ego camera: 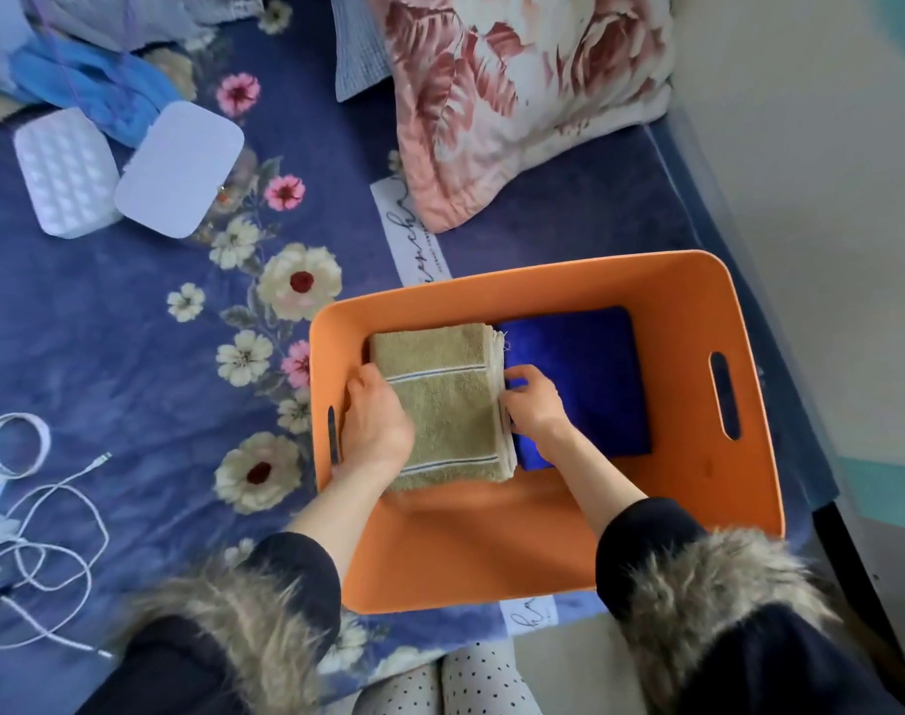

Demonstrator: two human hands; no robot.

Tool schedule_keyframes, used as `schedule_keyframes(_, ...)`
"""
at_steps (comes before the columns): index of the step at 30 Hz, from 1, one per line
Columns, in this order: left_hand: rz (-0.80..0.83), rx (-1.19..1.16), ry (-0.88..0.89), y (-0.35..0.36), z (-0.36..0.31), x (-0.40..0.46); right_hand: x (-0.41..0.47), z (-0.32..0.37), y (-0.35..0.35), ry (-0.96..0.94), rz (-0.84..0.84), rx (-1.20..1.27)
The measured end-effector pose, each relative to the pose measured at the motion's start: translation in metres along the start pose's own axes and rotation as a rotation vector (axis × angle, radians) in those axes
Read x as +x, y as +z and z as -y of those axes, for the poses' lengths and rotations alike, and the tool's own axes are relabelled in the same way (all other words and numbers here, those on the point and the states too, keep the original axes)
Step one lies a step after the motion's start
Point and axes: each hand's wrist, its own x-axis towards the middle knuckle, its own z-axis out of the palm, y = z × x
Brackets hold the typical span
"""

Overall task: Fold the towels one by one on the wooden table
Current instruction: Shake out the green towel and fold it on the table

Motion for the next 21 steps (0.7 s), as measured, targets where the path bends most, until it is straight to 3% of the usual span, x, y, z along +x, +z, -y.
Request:
schedule_keyframes(2,0.093,0.138,0.153,0.004,0.004,-0.004,-0.007,-0.008,0.000,-0.175,-0.144,-0.133)
schedule_keyframes(4,0.188,0.348,0.297,0.011,0.007,-0.005,-0.016,-0.018,0.000,-0.486,-0.246,-0.453)
schedule_keyframes(6,0.199,0.535,0.403,0.020,0.009,-0.002,-0.018,-0.026,0.002,-0.735,-0.173,-0.923)
schedule_keyframes(9,0.165,0.686,0.442,0.031,0.008,0.009,-0.001,-0.032,0.001,-0.826,-0.019,-1.325)
schedule_keyframes(21,0.172,0.743,0.433,0.069,0.022,0.044,0.057,-0.049,0.007,-0.824,-0.049,-1.430)
